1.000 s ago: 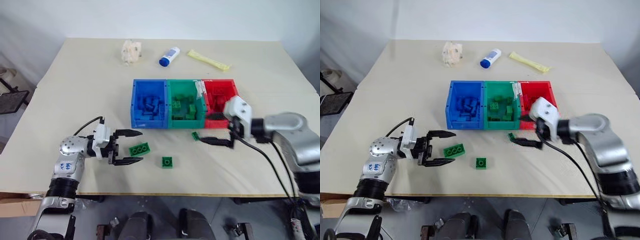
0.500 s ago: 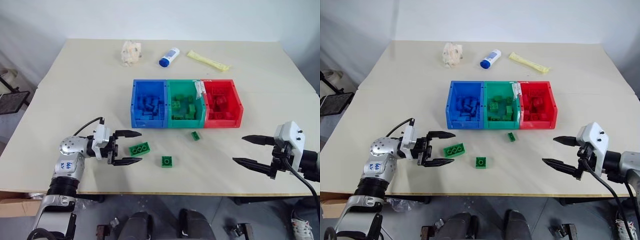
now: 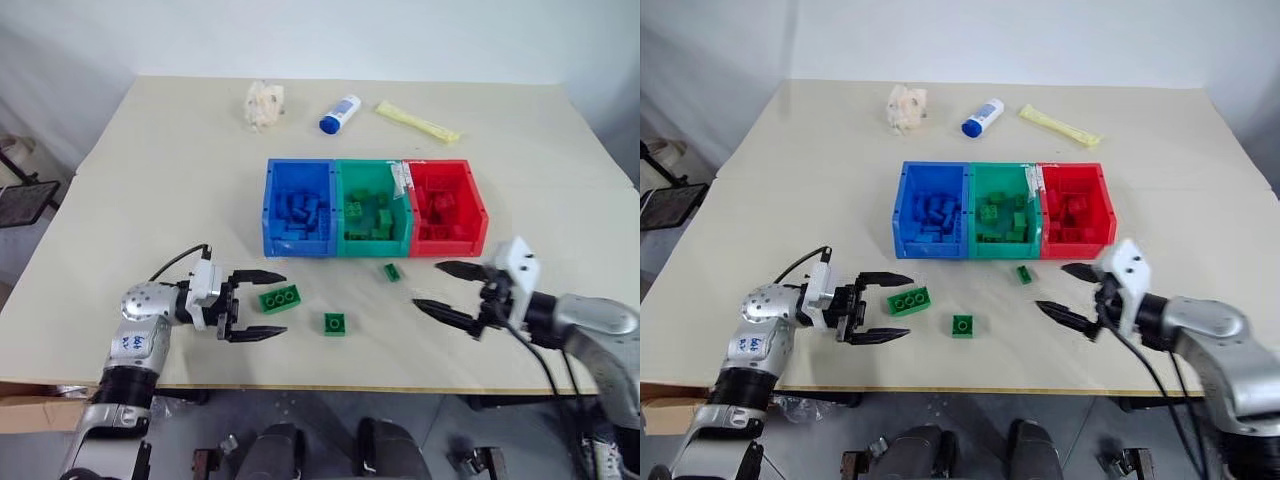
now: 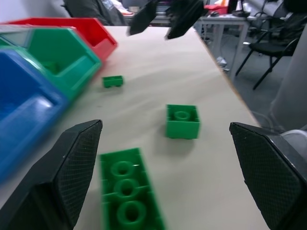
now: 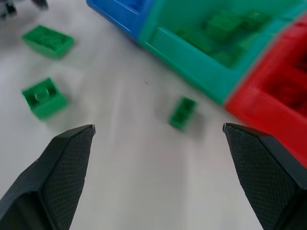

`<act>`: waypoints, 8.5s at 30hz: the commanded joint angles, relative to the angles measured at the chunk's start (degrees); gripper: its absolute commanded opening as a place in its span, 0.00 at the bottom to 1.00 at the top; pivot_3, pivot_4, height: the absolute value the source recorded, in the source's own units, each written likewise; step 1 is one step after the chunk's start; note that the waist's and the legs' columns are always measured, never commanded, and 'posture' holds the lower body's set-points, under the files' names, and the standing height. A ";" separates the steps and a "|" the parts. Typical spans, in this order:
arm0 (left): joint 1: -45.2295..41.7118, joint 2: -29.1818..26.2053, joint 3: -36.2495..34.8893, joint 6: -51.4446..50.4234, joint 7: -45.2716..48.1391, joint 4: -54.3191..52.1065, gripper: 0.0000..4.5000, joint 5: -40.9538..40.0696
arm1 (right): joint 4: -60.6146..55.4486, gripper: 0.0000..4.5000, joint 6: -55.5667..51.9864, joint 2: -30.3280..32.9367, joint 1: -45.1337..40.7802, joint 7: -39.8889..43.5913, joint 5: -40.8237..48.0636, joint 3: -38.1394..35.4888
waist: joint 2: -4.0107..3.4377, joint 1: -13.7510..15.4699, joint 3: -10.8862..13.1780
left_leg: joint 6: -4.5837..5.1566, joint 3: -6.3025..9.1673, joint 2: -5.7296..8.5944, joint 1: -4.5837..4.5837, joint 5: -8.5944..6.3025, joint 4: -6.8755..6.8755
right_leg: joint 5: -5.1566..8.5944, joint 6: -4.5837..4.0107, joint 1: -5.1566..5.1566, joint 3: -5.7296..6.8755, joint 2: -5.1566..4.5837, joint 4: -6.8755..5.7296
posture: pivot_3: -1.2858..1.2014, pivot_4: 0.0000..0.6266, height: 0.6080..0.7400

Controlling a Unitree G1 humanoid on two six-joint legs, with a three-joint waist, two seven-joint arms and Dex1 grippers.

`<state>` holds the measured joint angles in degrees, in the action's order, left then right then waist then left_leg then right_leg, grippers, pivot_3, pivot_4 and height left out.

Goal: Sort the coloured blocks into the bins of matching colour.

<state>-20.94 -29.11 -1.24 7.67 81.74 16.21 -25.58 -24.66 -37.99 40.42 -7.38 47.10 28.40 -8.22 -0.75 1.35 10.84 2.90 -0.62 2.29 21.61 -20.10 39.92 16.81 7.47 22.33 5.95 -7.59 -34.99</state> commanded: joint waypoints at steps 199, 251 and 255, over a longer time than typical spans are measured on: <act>36.67 -15.71 -25.94 -13.47 -16.34 -27.30 1.00 -3.28 | 37.44 0.99 25.09 13.78 -25.32 45.40 7.61 10.20 | -0.09 -1.23 0.09 | -0.19 0.08 -0.16 -0.06 -0.10 -0.31 | 0.12 -0.22 0.02 0.06 -0.20 0.47 | 0.52 0.24 1.00; -15.57 1.83 7.92 -17.04 -24.59 -11.65 0.33 12.27 | 21.04 1.00 21.52 10.69 -8.79 30.45 13.04 -10.44 | -0.04 0.76 0.11 | -0.07 0.12 -0.02 -0.06 -0.03 0.11 | 0.05 -0.10 -0.22 0.17 0.05 0.02 | 0.52 0.24 1.00; -25.26 8.45 9.54 -11.24 -26.42 -0.11 0.33 15.14 | 21.01 1.00 21.15 10.94 -7.27 25.62 10.83 -12.11 | -0.02 1.60 0.12 | 0.00 0.04 0.05 -0.05 0.01 0.14 | 0.01 -0.02 -0.24 0.38 0.14 0.03 | 0.52 0.24 1.00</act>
<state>-45.29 -20.91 8.22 -6.27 55.94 13.88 -11.34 -2.66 -16.80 50.71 -14.96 74.18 39.51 -18.14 -0.78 2.95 10.96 2.91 -0.66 2.36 21.55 -20.09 40.03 16.81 7.47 22.10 6.38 -7.46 -34.97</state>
